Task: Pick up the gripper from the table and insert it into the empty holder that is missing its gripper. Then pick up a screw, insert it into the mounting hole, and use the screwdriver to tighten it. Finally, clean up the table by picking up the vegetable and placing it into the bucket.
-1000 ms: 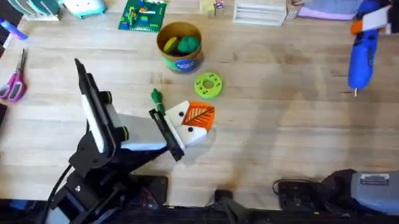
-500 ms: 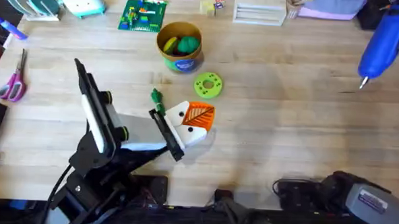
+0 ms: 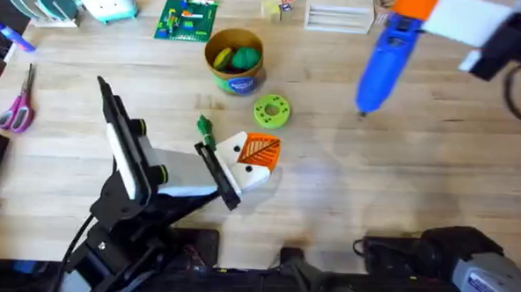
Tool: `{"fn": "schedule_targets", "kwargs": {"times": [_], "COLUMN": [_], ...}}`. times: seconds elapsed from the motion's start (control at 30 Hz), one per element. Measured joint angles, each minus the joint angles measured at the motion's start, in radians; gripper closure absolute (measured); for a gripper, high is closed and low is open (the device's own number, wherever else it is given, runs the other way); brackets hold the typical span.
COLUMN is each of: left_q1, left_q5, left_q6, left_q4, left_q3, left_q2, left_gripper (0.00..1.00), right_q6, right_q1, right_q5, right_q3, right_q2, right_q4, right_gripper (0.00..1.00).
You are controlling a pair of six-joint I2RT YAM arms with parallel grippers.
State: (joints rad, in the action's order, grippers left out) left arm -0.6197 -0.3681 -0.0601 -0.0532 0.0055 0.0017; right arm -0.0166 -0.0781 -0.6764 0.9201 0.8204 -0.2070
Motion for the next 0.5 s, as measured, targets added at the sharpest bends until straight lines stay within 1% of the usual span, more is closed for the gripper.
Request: {"fn": "schedule_targets", "kwargs": {"times": [0.1, 0.23, 0.4, 0.5], "left_q1": [0.000, 0.000, 0.000, 0.000], "left_q5": [-0.002, -0.002, -0.002, -0.002], "left_q6": [0.000, 0.000, 0.000, 0.000], "left_q4": [0.000, 0.000, 0.000, 0.000], "left_q3": [0.000, 0.000, 0.000, 0.000], "left_q2": [0.000, 0.000, 0.000, 0.000], "left_gripper": [0.992, 0.992, 0.992, 0.992], "right_q6": [-0.047, -0.083, -0.138, -0.159], "right_q1": [-0.150, -0.300, -0.440, -0.503], "right_q5": [0.004, 0.007, 0.014, 0.014], "right_q3": [-0.040, -0.048, -0.048, -0.048], "right_q2": [0.010, 0.059, 0.152, 0.206], "right_q4": [0.171, 0.359, 0.571, 0.622], "right_gripper": [0.974, 0.974, 0.974, 0.974]}}
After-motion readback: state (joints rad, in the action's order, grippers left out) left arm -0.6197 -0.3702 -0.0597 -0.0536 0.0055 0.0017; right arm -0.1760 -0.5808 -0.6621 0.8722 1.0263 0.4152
